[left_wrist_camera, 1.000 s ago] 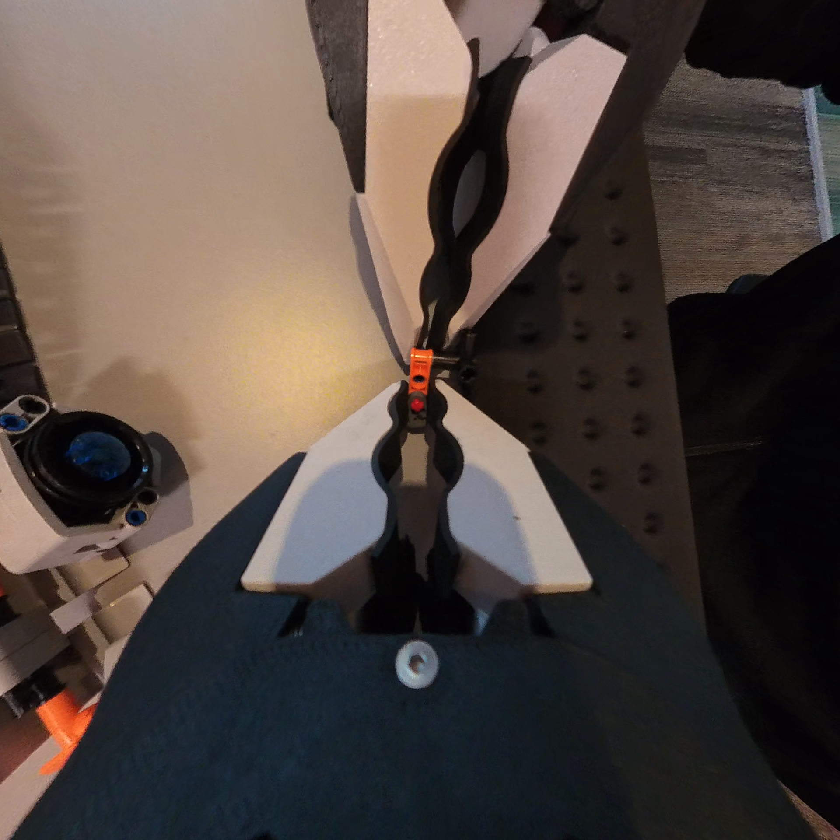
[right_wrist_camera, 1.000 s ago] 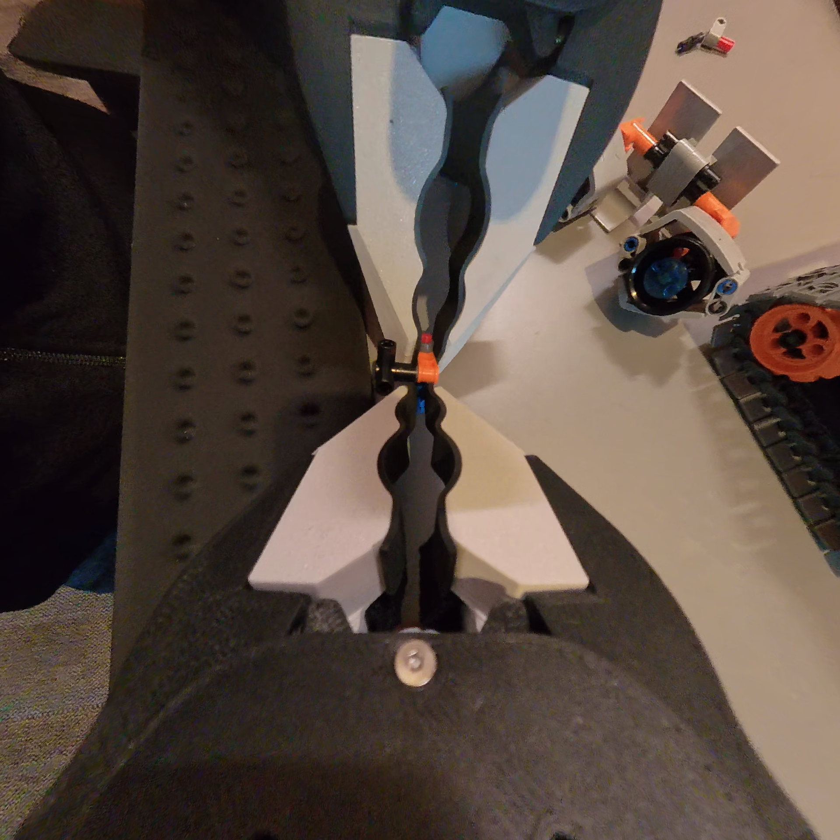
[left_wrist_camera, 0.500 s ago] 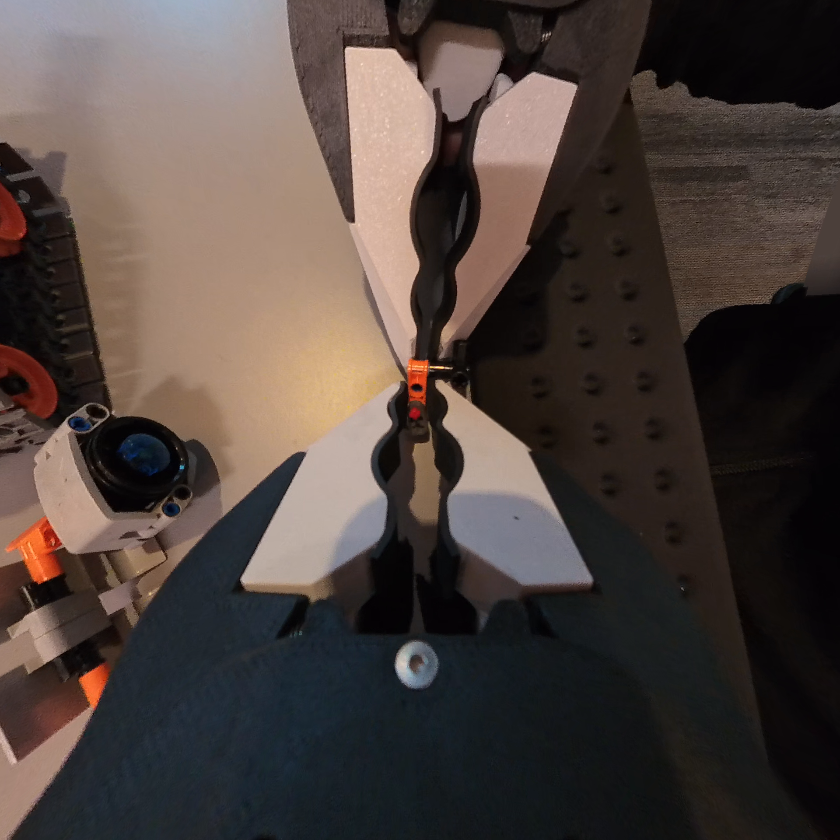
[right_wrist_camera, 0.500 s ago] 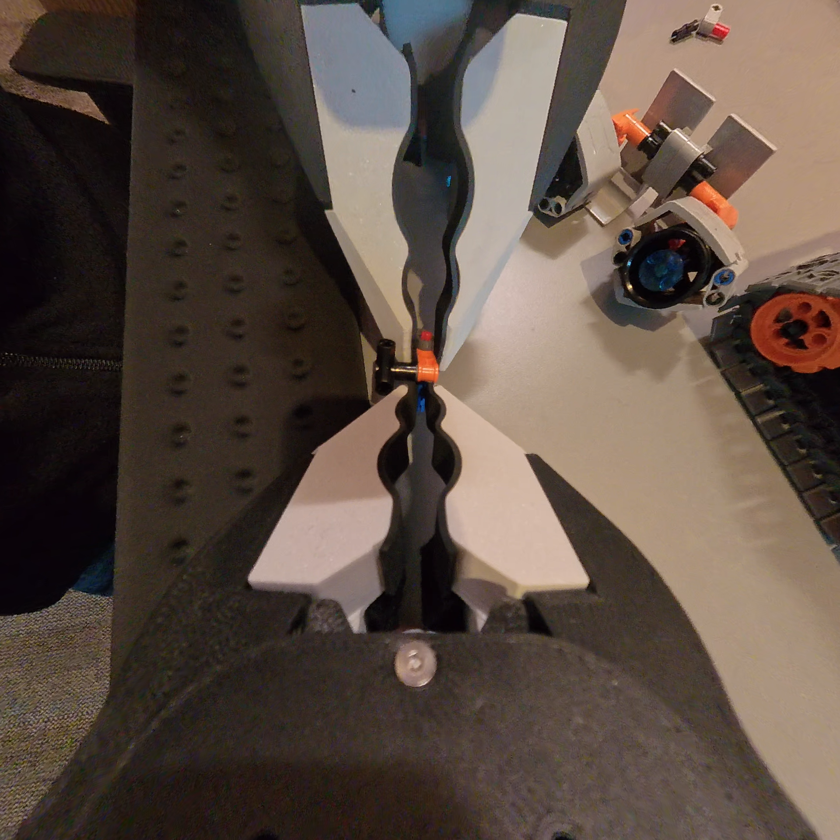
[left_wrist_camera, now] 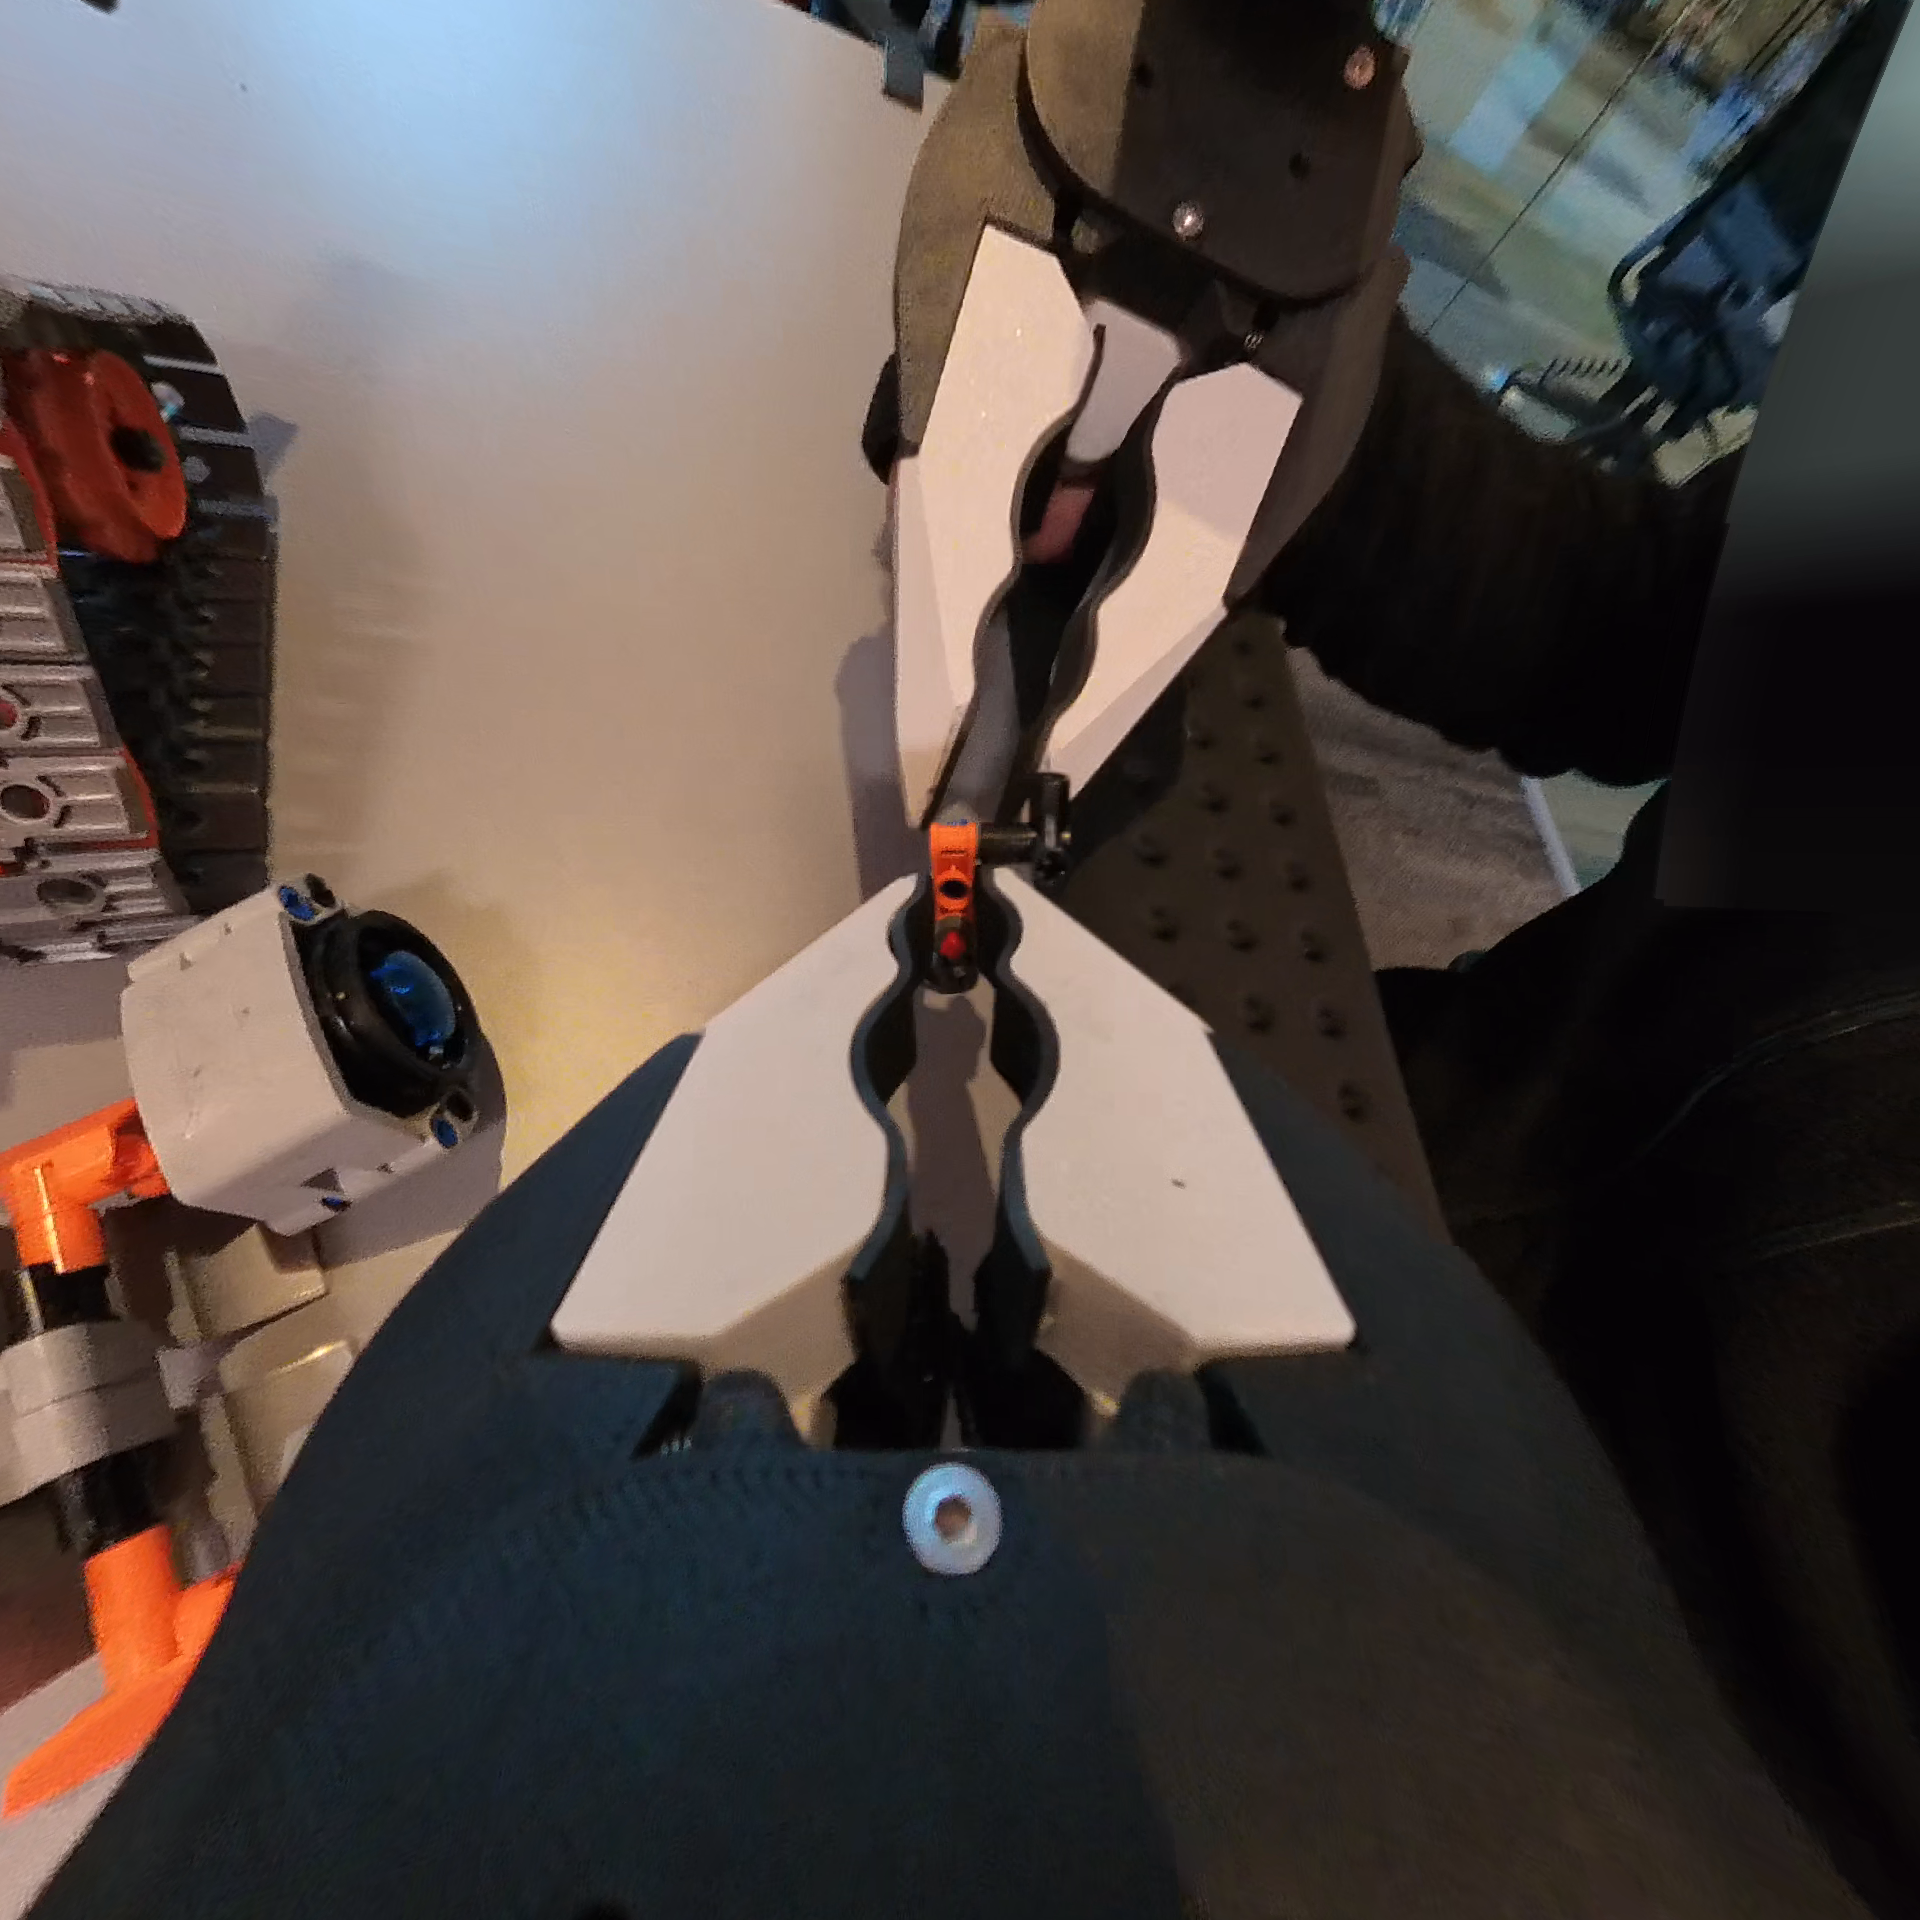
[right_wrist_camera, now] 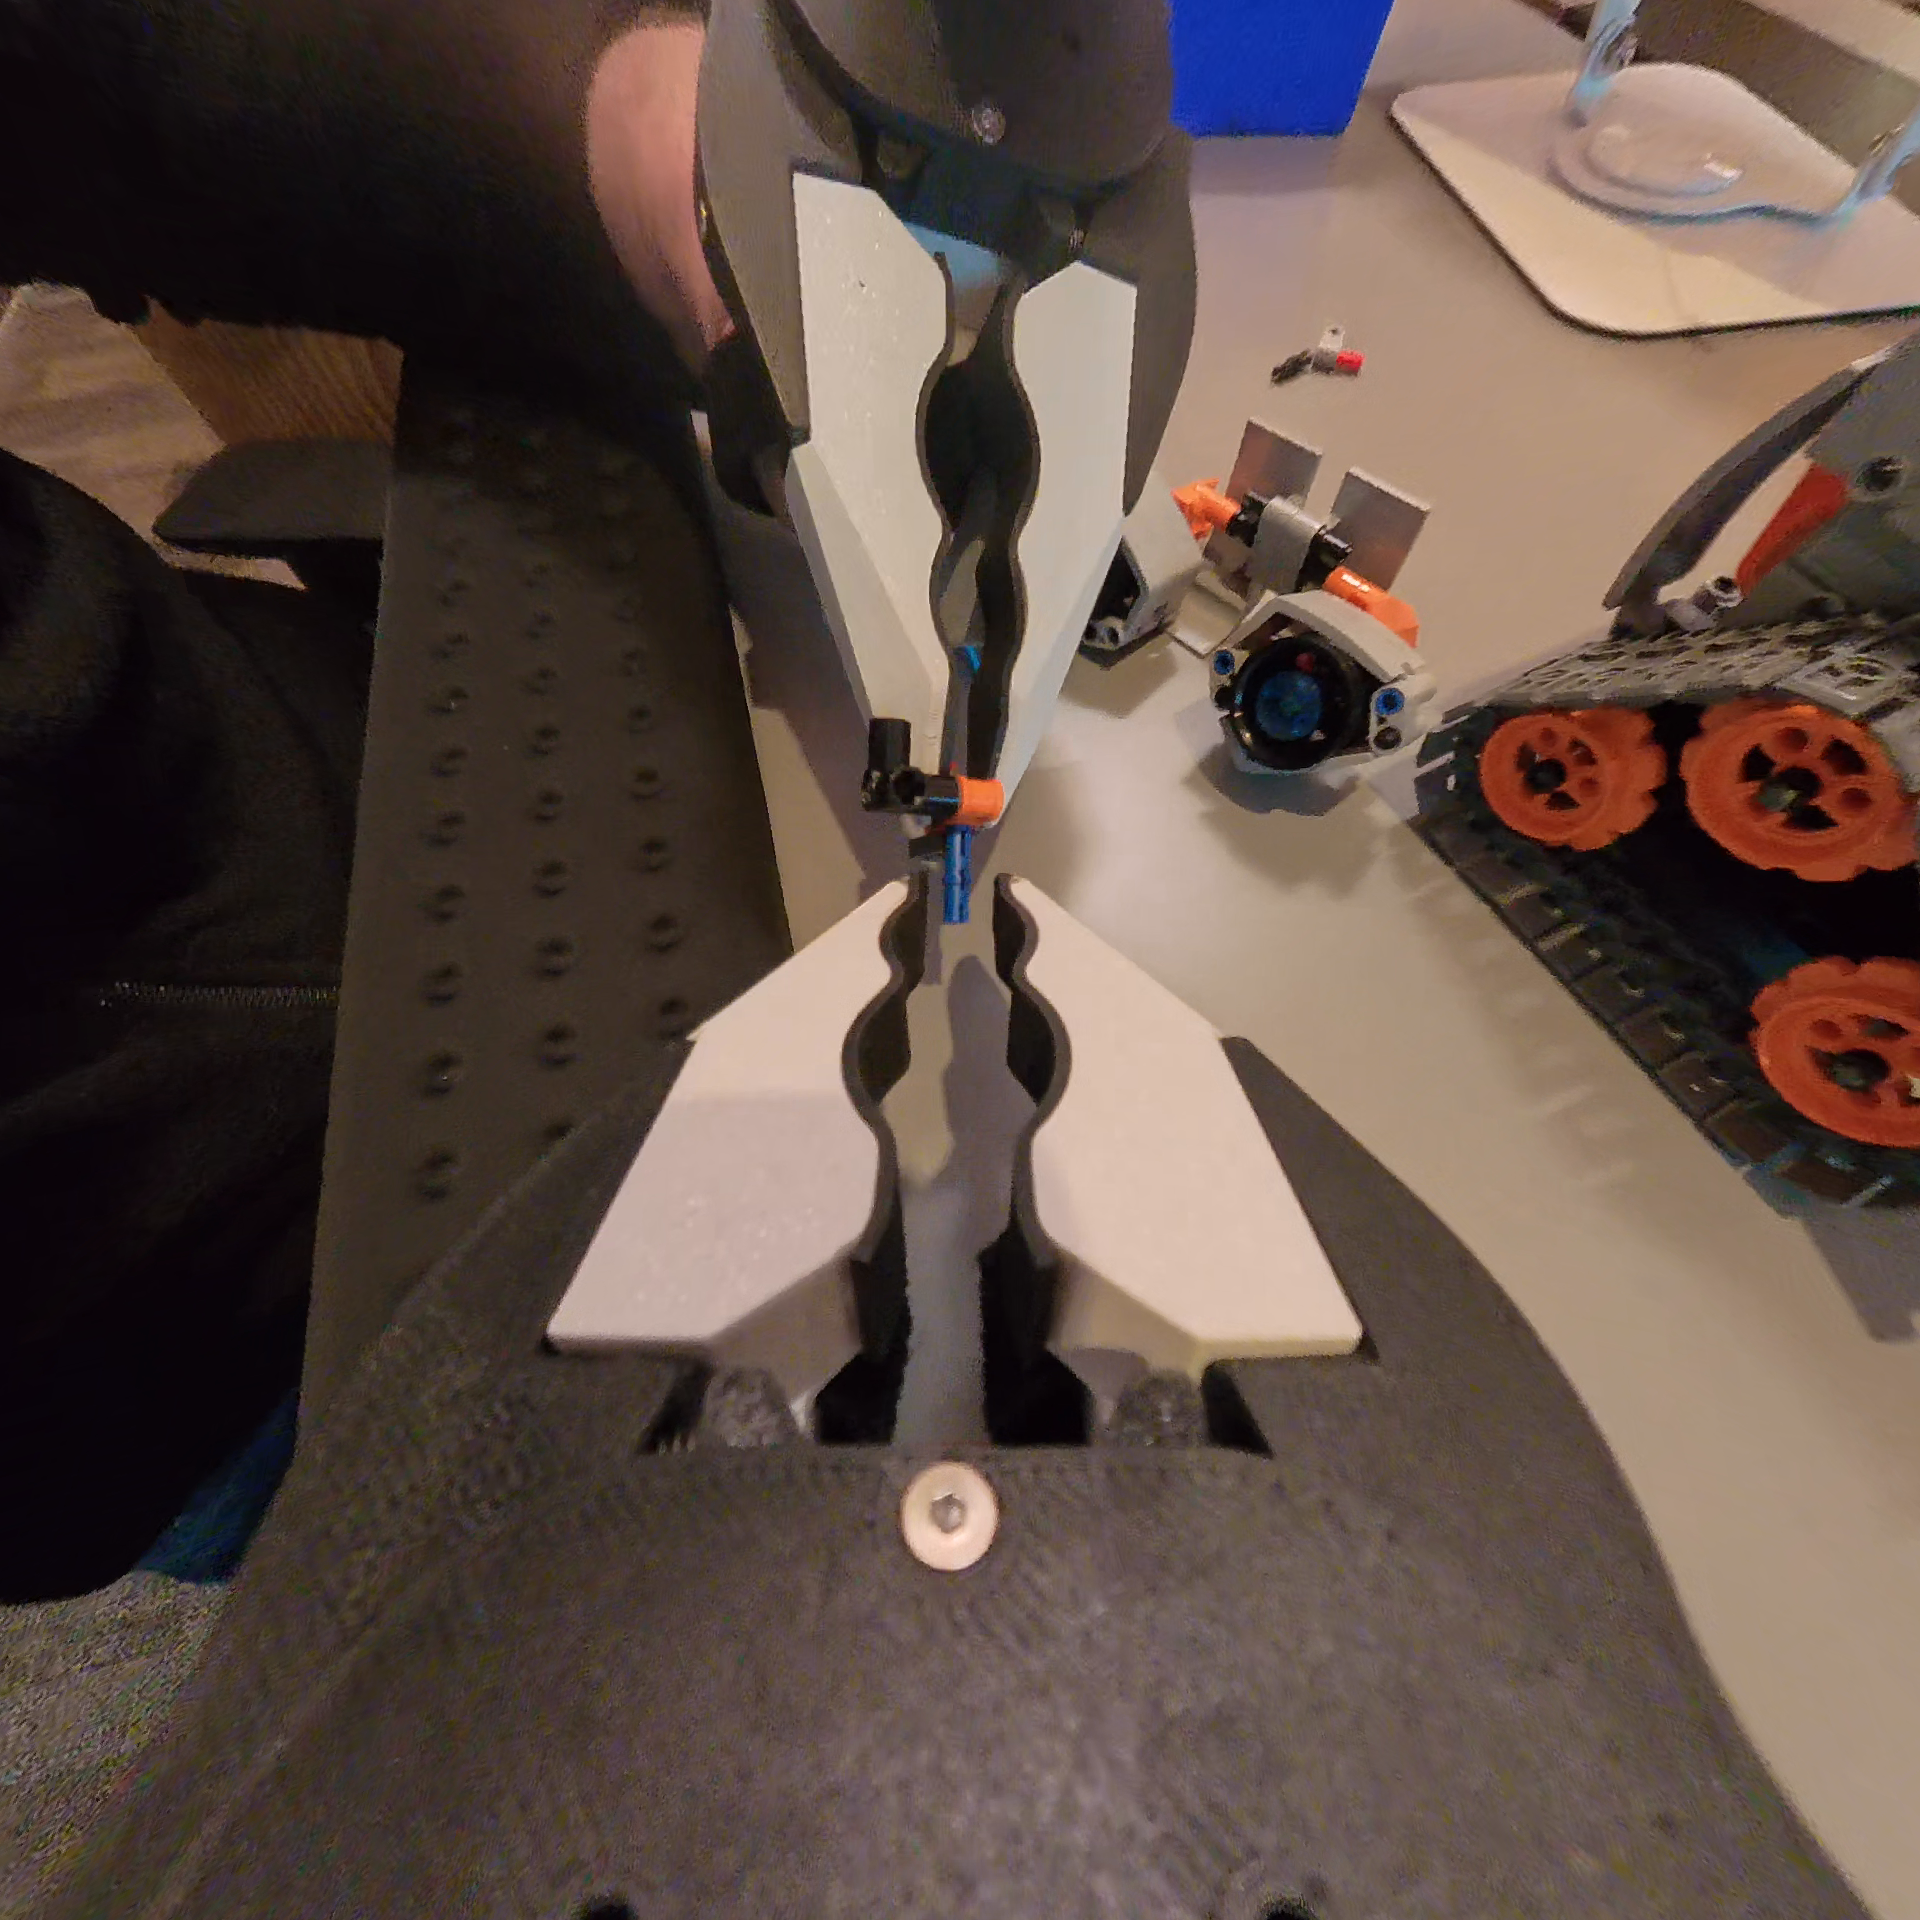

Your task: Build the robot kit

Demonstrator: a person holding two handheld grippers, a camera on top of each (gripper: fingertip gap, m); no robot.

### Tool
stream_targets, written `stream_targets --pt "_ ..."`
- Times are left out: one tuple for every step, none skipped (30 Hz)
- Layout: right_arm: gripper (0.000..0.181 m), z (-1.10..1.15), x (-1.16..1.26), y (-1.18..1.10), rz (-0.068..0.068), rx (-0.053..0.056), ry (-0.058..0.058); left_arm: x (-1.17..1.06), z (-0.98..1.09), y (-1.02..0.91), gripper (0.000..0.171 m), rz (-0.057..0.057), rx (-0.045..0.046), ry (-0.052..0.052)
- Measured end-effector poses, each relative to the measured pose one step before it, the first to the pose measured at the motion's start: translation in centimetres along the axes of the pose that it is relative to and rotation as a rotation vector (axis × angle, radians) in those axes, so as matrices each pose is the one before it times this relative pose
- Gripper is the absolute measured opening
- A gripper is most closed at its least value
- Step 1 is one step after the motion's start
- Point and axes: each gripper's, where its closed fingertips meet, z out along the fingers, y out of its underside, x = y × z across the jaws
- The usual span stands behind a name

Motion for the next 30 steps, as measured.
stream_targets --pt "0.011 -0.091 0.063 -0.072 0.0019 0.0064 0.0036 0.085 -0.094 -0.211 0.006 -0.0130 0.01652 0.0134" --pt "0.011 -0.009 -0.017 -0.016 -0.0020 0.0011 0.0008 -0.044 -0.103 -0.274 0.006 -0.0076 0.02114 0.0036" --pt "0.010 0.007 -0.003 -0.003 -0.0039 -0.0010 0.0024 0.098 -0.065 -0.237 0.006 -0.0082 0.01742 0.0125" --pt "0.009 0.010 -0.011 0.000 -0.0029 -0.0004 0.0018 0.247 -0.012 -0.173 0.006 -0.0082 0.01258 0.0209" --pt "0.007 -0.066 -0.036 -0.092 -0.0038 0.0061 0.0002 0.046 0.032 -0.109 0.006 -0.0036 0.00785 0.0049" --pt "0.004 -0.127 -0.022 -0.144 -0.0046 0.0110 0.0023 -0.045 0.070 -0.030 0.006 -0.0013 0.00334 -0.0009" --pt "0.004 -0.108 0.027 -0.113 -0.0027 0.0089 0.0047 0.038 0.050 -0.050 0.006 -0.0018 0.00449 0.0040" --pt "0.003 -0.085 0.046 -0.105 -0.0023 0.0068 0.0062 0.018 -0.024 -0.169 0.006 -0.0062 0.01095 0.0042" --pt "0.003 -0.061 0.012 -0.072 -0.0048 0.0045 0.0050 0.012 -0.027 -0.113 0.006 -0.0036 0.00798 0.0034" --pt "0.003 -0.039 -0.031 -0.035 -0.0079 0.0008 0.0050 0.049 -0.008 -0.065 0.006 -0.0001 0.00459 0.0028" --pt "0.003 -0.038 -0.012 0.030 -0.0100 -0.0036 0.0083 0.036 0.022 -0.045 0.006 0.0072 0.00254 -0.0032" --pt "0.002 0.024 -0.052 0.072 -0.0132 -0.0079 0.0084 0.024 0.044 0.015 0.006 0.0073 -0.00227 -0.0052" --pt "0.002 0.045 -0.032 0.104 -0.0125 -0.0104 0.0088 0.011 0.041 0.075 0.006 0.0097 -0.00595 -0.0062" --pt "0.002 0.032 -0.010 0.083 -0.0095 -0.0089 0.0083 -0.021 0.061 0.087 0.006 0.0128 -0.00414 -0.0101" --pt "0.002 0.061 -0.024 0.112 -0.0055 -0.0086 0.0040 -0.015 0.058 0.110 0.006 0.0022 -0.00627 -0.0059" --pt "0.002 0.018 0.005 0.015 -0.0053 -0.0036 0.0058 -0.038 0.044 0.106 0.006 0.0037 -0.00650 -0.0047" --pt "0.002 0.002 0.001 -0.016 -0.0045 -0.0007 0.0053 -0.005 -0.007 -0.013 0.006 0.0025 -0.00002 -0.0023" --pt "0.002 0.036 -0.011 0.069 -0.0007 -0.0045 0.0003 0.004 0.019 0.002 0.006 0.0042 -0.00206 -0.0039" --pt "0.002 0.070 0.052 0.103 -0.0044 -0.0083 0.0076 -0.013 0.106 0.136 0.006 0.0083 -0.00915 -0.0070" --pt "0.001 0.047 0.057 0.046 -0.0055 -0.0054 0.0103 -0.140 0.036 0.003 0.006 0.0103 0.00026 -0.0156" --pt "0.001 0.026 0.022 0.048 -0.0014 -0.0033 0.0033 -0.045 0.031 0.029 0.006 0.0086 0.00032 -0.0100" --pt "0.001 0.041 0.032 0.059 -0.0030 -0.0047 0.0063 -0.029 0.037 0.042 0.006 -0.0005 -0.00072 -0.0037" --pt "0.001 0.071 0.007 0.104 -0.0072 -0.0086 0.0068 -0.095 0.044 0.029 0.006 -0.0020 0.00170 -0.0053" --pt "0.001 0.083 -0.024 0.096 -0.0057 -0.0082 0.0030 -0.028 0.073 0.118 0.006 0.0001 -0.00276 -0.0016" --pt "0.001 0.047 0.038 0.082 0.0000 -0.0055 0.0034 -0.050 0.054 0.121 0.006 0.0029 -0.00544 -0.0044" --pt "0.001 -0.006 0.018 0.008 0.0043 0.0007 -0.0011 -0.092 0.043 0.006 0.006 0.0063 0.00065 -0.0129" --pt "0.001 -0.072 -0.085 -0.114 0.0059 0.0093 -0.0102 0.041 0.030 -0.018 0.006 0.0060 0.00085 -0.0025" --pt "0.001 -0.085 -0.080 -0.184 0.0083 0.0138 -0.0114 0.192 0.002 -0.082 0.006 0.0039 0.00413 0.0091" --pt "0.001 -0.003 0.065 0.019 0.0126 0.0022 -0.0057 0.038 0.041 -0.113 0.006 0.0024 0.00379 -0.0049" --pt "0.001 0.076 0.025 0.103 0.0021 -0.0061 -0.0010 -0.098 0.051 0.014 0.006 0.0142 -0.00287 -0.0128"
